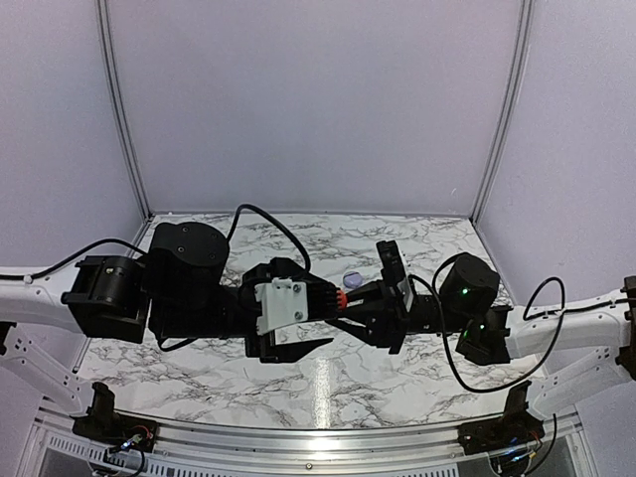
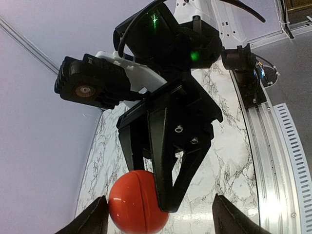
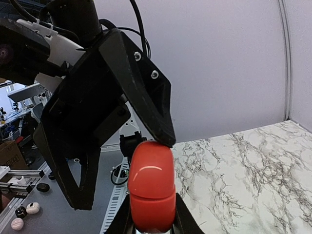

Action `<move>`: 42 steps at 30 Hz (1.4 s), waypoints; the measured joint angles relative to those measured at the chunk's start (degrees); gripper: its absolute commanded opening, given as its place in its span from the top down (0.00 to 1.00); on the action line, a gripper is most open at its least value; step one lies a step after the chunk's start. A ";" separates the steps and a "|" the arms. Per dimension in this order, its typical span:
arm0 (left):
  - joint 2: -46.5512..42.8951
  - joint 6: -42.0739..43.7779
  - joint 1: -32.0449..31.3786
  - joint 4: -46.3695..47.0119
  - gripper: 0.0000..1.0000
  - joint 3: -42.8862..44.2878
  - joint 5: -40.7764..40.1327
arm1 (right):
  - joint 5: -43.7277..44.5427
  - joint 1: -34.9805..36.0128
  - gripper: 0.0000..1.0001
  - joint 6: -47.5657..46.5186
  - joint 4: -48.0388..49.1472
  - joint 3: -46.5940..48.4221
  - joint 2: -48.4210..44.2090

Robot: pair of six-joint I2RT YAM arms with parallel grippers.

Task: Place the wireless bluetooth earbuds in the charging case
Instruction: Place the charging case with the earbuds at the center of the board.

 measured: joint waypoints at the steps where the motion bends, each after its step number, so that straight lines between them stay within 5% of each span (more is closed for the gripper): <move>1: 0.26 0.15 -0.04 -0.11 0.28 0.24 -0.11 | -0.20 0.00 1.00 0.24 0.00 0.00 0.02; 6: 1.38 0.96 -0.11 -0.44 0.33 0.72 -0.79 | -1.33 -0.02 1.00 1.92 -0.39 0.00 0.48; 12: 3.39 -0.59 0.31 -0.79 0.01 1.05 -2.80 | -1.11 -1.36 1.00 3.45 -1.90 0.11 1.07; 27: -16.41 -24.52 17.03 18.29 0.01 -19.32 -8.98 | 4.02 -21.99 1.00 9.09 -17.57 -0.07 1.99; 35: -15.82 -29.57 17.42 20.70 0.01 -21.62 -9.81 | 3.28 -34.69 1.00 9.84 -24.09 4.83 19.23; 42: -16.24 -30.97 17.46 22.60 0.01 -23.19 -9.88 | 2.64 -37.46 0.98 8.24 -29.55 14.51 31.34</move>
